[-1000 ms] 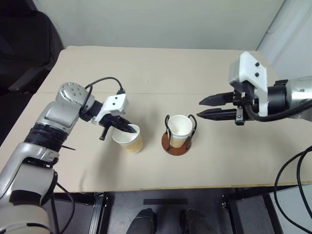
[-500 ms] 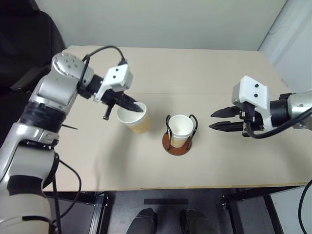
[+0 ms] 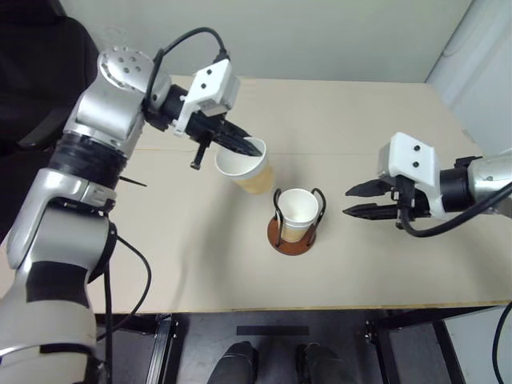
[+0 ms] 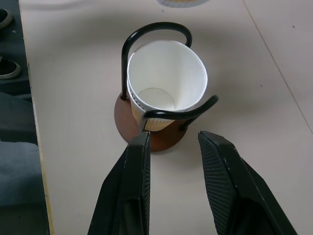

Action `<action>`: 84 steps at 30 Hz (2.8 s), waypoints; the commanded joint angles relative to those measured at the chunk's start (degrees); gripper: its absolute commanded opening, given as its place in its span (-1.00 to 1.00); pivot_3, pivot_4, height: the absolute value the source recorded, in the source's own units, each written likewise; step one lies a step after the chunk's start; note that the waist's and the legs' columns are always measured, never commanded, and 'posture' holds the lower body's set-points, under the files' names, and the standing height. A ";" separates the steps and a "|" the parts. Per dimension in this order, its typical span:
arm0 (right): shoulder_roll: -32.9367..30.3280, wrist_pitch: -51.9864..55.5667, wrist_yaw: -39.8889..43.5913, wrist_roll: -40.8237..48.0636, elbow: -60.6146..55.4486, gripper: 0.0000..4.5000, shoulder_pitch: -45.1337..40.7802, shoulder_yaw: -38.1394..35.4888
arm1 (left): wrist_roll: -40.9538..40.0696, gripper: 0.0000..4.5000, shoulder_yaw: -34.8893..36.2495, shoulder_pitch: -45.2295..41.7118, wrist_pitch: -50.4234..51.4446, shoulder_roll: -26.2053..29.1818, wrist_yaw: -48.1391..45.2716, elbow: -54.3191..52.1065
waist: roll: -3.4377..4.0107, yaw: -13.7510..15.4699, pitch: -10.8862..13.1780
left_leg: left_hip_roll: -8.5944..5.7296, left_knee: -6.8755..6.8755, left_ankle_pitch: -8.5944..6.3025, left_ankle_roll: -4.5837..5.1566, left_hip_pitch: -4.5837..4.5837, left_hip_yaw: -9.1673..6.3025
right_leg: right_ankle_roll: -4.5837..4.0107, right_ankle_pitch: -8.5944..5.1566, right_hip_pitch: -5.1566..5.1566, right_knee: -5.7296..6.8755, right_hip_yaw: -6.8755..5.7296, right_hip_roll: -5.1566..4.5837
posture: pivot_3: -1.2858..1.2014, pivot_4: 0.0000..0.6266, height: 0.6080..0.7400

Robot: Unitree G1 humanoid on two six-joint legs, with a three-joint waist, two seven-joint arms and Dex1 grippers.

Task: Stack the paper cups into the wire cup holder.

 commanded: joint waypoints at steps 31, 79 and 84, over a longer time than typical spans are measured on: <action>-10.01 -1.96 0.83 -0.37 -3.46 -0.34 11.22 -11.91 | -4.75 -1.00 -6.34 -6.04 -4.42 -11.68 -1.74 5.86 | 0.00 0.59 0.05 | -0.01 0.10 -0.06 0.09 -0.06 0.22 | 0.18 -0.01 -0.01 0.07 0.08 0.00 | 0.03 -0.52 1.00; -16.17 0.64 3.13 6.92 2.76 -0.34 -2.78 -14.87 | 6.37 -0.13 -4.56 -5.40 -15.80 -19.69 -1.74 16.13 | 0.01 1.23 0.05 | -0.02 0.58 -0.14 0.24 -0.23 0.22 | 0.30 -0.02 -0.02 0.15 0.07 -0.05 | 0.03 -0.52 1.00; -15.67 0.46 2.72 6.83 2.88 -0.34 -3.28 -14.26 | 7.17 -0.13 -1.97 -5.18 -15.39 -20.15 -1.74 16.14 | 0.01 1.23 0.05 | -0.02 0.62 -0.15 0.25 -0.23 0.22 | 0.31 -0.02 -0.02 0.16 0.06 -0.04 | 0.03 -0.52 1.00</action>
